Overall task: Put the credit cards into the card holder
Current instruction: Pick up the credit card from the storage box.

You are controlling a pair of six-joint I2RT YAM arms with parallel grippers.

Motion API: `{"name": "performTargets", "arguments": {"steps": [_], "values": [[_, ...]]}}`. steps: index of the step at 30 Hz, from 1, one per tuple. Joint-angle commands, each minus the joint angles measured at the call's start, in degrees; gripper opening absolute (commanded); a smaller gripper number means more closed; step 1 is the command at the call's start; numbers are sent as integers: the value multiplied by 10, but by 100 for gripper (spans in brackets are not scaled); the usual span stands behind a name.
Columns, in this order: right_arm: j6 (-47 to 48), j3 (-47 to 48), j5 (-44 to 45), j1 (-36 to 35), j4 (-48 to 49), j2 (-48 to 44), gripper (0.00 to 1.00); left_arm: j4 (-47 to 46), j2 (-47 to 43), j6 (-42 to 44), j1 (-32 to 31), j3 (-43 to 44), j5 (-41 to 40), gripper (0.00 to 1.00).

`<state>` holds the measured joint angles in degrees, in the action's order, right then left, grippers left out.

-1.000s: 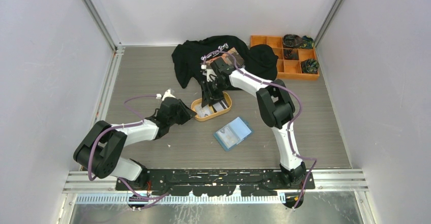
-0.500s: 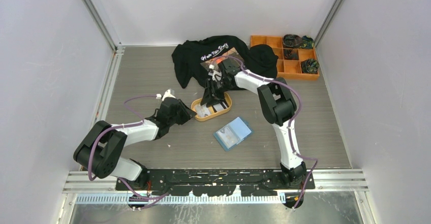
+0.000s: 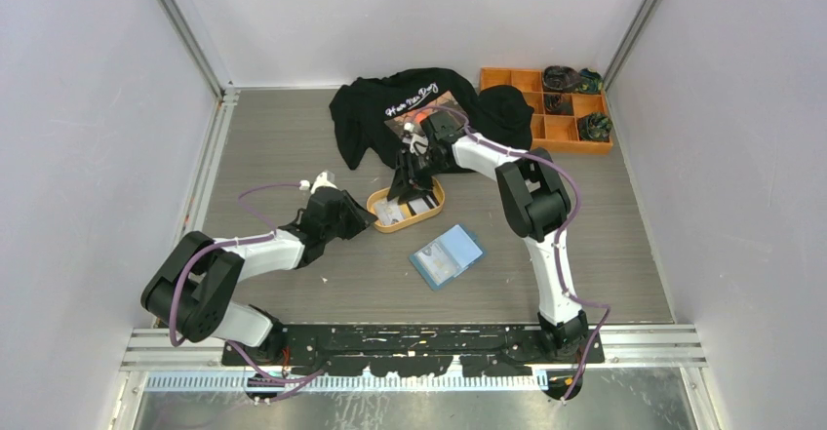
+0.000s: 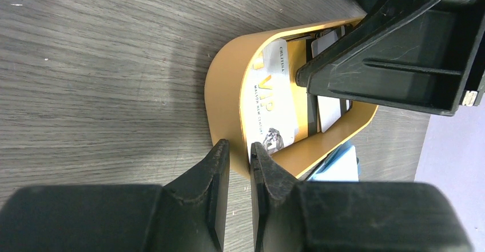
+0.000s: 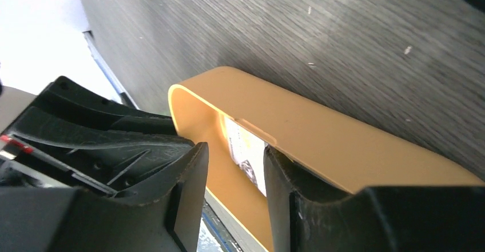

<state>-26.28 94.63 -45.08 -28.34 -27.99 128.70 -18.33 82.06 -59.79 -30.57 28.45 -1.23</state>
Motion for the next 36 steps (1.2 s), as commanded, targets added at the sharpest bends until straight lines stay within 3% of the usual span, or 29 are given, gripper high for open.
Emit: {"name": "performTargets", "arguments": {"steps": [1, 16, 26, 36], "values": [[53, 26, 74, -3, -45, -24, 46, -24, 4, 6, 2, -2, 10, 19], [36, 37, 53, -24, -44, 14, 47, -36, 5, 9, 2, -5, 30, 19], [-32, 8, -43, -23, 42, 2, 45, -40, 5, 8, 2, -8, 31, 19], [-78, -14, -81, -12, 95, -22, 44, -40, 4, 8, 2, -8, 31, 19]]}}
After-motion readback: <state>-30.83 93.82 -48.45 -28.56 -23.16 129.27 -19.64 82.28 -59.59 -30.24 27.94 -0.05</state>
